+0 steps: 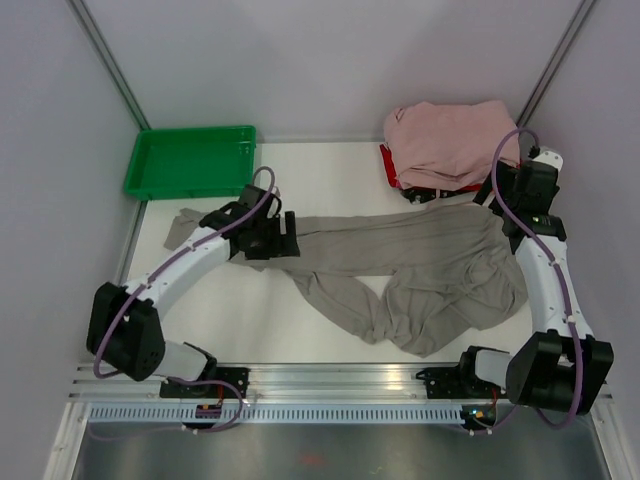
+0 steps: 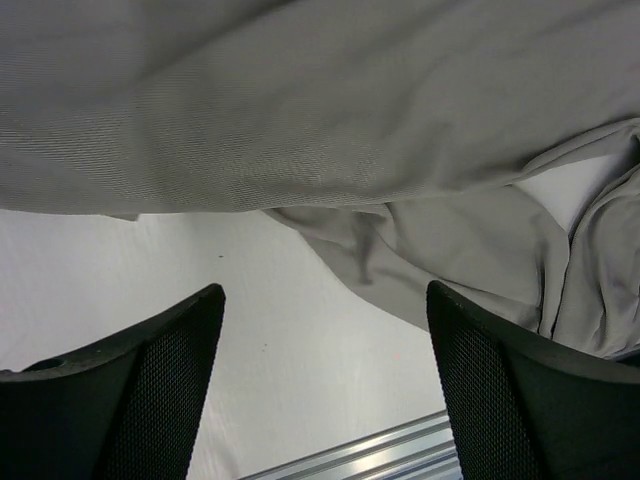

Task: Fold and stack the trousers
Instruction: Flatten the trousers out

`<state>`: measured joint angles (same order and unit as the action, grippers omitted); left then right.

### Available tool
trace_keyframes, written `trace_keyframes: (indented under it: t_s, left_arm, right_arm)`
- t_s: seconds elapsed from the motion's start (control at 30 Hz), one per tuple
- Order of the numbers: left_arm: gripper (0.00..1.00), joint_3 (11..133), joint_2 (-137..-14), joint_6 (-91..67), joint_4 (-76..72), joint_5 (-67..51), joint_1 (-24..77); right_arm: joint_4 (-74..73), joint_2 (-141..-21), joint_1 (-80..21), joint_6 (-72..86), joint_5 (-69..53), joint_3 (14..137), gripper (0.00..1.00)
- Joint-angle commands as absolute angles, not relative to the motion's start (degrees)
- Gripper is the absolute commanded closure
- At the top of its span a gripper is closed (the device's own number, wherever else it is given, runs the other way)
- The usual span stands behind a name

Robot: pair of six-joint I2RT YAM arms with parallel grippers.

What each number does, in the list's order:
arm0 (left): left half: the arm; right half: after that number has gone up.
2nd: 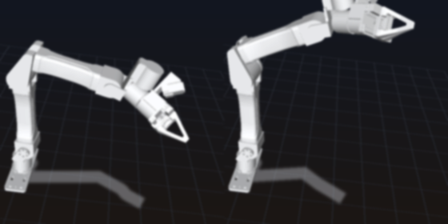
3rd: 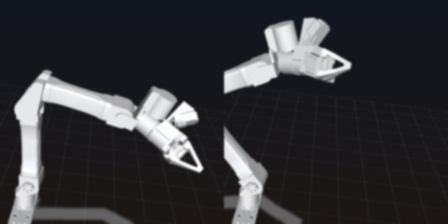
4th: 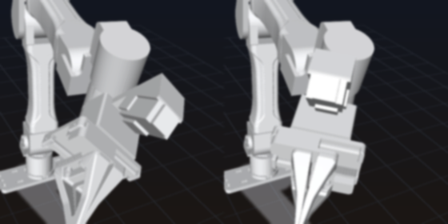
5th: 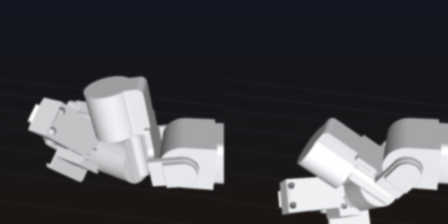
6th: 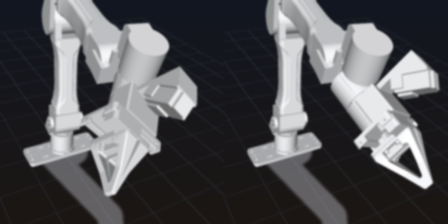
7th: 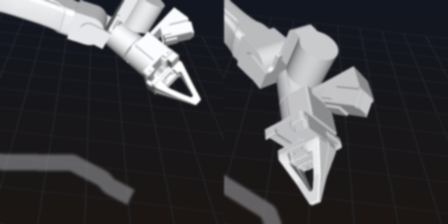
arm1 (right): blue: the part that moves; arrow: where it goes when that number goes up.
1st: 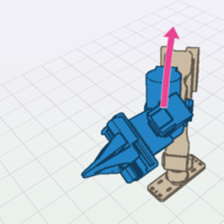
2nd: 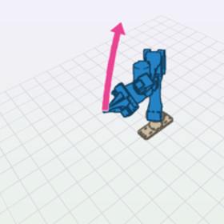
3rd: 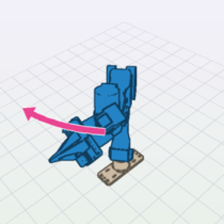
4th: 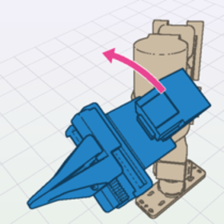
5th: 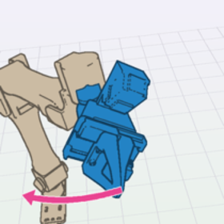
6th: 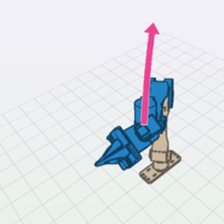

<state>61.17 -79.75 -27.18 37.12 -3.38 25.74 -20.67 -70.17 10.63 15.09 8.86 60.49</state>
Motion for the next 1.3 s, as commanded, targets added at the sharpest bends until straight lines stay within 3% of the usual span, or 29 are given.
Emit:
trace_keyframes:
  t_s: [0.0,0.13,0.23,0.43,0.57,0.67,0.7,0.73,0.8,0.83,0.93,1.27]
  left_arm:
    - [0.14,63.4,-85.1,-34.7,32.5,-0.3,29.3]
    - [0.16,61.8,-91.3,-37.4,24.2,-2.2,33.1]
    - [0.24,62.7,-95.8,-43.5,24.0,2.2,37.0]
    - [0.28,65.7,-100.0,-53.6,33.7,13.7,42.4]
    - [0.25,64.3,-101.2,-59.4,35.0,15.3,42.8]
    - [0.29,64.2,-103.3,-62.9,36.2,16.3,42.9]
    - [0.33,64.5,-104.1,-65.1,37.0,17.4,42.9]
    - [0.47,64.4,-104.1,-66.2,38.7,18.1,43.0]
    - [0.59,63.9,-103.6,-68.4,39.5,19.6,43.0]
    - [0.72,63.5,-103.2,-68.8,40.2,19.9,42.9]
    - [0.98,61.8,-99.9,-71.9,42.4,20.9,43.0]
    - [0.98,52.6,-79.0,-95.5,72.0,24.4,43.3]
  right_arm:
    - [-21.4,-65.5,10.3,18.8,10.4,58.7,0.02]
    - [-19.4,-62.2,10.1,22.9,11.2,55.2,0.02]
    - [-18.6,-60.6,9.6,24.3,11.2,54.4,0.02]
    - [-17.8,-58.9,7.0,23.7,13.1,55.3,0.02]
    - [-17.5,-58.4,6.3,23.6,14.0,57.0,0.02]
    - [-16.9,-58.4,6.3,24.1,14.4,58.2,0.02]
    - [-16.9,-58.4,6.3,24.2,14.4,58.6,0.02]
    - [-17.0,-58.3,6.3,24.1,14.4,59.1,0.02]
    - [-16.7,-58.0,6.2,23.7,14.6,59.3,0.02]
    - [-16.8,-57.9,6.3,23.6,15.0,59.5,0.02]
    - [-17.7,-57.5,6.2,23.8,15.3,59.1,0.02]
    - [-18.5,-56.5,5.8,24.5,16.1,55.4,0.02]
